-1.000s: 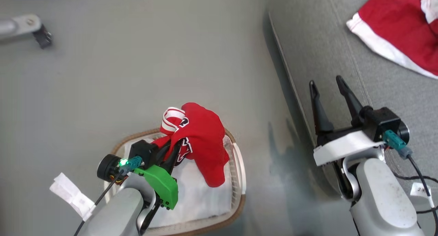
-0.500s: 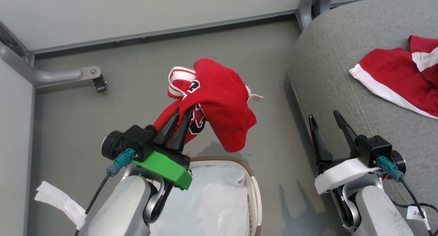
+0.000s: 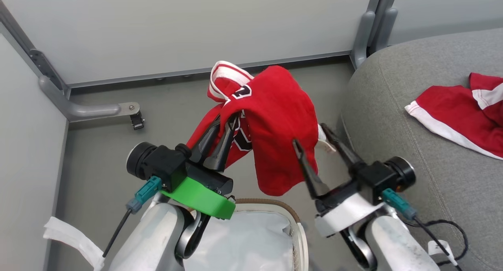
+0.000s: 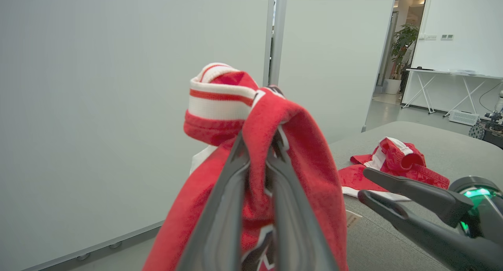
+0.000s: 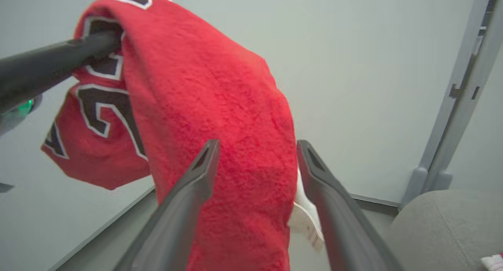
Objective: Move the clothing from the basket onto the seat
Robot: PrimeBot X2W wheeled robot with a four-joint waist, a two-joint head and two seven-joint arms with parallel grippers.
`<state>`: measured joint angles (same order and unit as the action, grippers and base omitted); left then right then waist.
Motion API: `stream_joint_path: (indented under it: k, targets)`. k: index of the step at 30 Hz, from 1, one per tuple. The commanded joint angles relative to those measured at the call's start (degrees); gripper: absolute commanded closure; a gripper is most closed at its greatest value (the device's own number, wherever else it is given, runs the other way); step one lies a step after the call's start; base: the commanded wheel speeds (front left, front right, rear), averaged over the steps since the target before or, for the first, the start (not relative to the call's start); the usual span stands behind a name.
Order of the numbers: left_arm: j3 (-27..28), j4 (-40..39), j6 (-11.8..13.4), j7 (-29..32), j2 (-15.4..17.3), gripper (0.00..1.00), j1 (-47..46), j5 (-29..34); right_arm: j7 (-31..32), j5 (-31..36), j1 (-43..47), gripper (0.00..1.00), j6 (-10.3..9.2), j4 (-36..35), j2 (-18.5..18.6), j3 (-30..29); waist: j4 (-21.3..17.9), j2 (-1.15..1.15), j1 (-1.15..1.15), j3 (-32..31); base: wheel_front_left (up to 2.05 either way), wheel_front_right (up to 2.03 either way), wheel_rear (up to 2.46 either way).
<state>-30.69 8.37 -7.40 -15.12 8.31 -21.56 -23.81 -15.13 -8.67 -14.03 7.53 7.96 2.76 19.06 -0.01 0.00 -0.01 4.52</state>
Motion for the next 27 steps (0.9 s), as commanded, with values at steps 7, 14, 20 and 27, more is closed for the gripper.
stream_joint_path:
  k: [7, 14, 20, 27]
  targets:
    - [-2.5, -0.1, -0.1, 0.0, -0.7, 1.00, 1.1, -0.9, 0.0, 2.5, -7.2, 0.00, -0.08, 1.6, 0.3, 9.6, 2.5, 0.00, 0.01, -0.1, 0.00, 0.00, 0.00]
    - [-6.3, -0.5, -0.1, 0.0, -1.5, 1.00, 0.5, -2.7, 0.0, 3.7, -12.1, 0.15, -0.08, 10.6, 0.2, 12.9, 5.9, 0.00, 0.01, -0.3, 0.00, 0.00, 0.00]
    - [-6.8, 0.7, -0.1, 0.0, -1.4, 1.00, 1.4, -3.4, 0.0, -0.1, -12.2, 1.00, -0.08, 11.2, 0.2, 12.3, 6.5, 0.00, 0.01, -0.1, 0.00, 0.00, 0.00]
    - [-4.4, 1.9, -0.1, 0.0, -0.8, 0.00, 1.8, -2.2, -0.1, -1.9, -10.7, 1.00, -0.08, 10.6, 0.2, 10.1, 0.8, 0.00, 0.01, 0.8, 0.00, 0.00, 0.00]
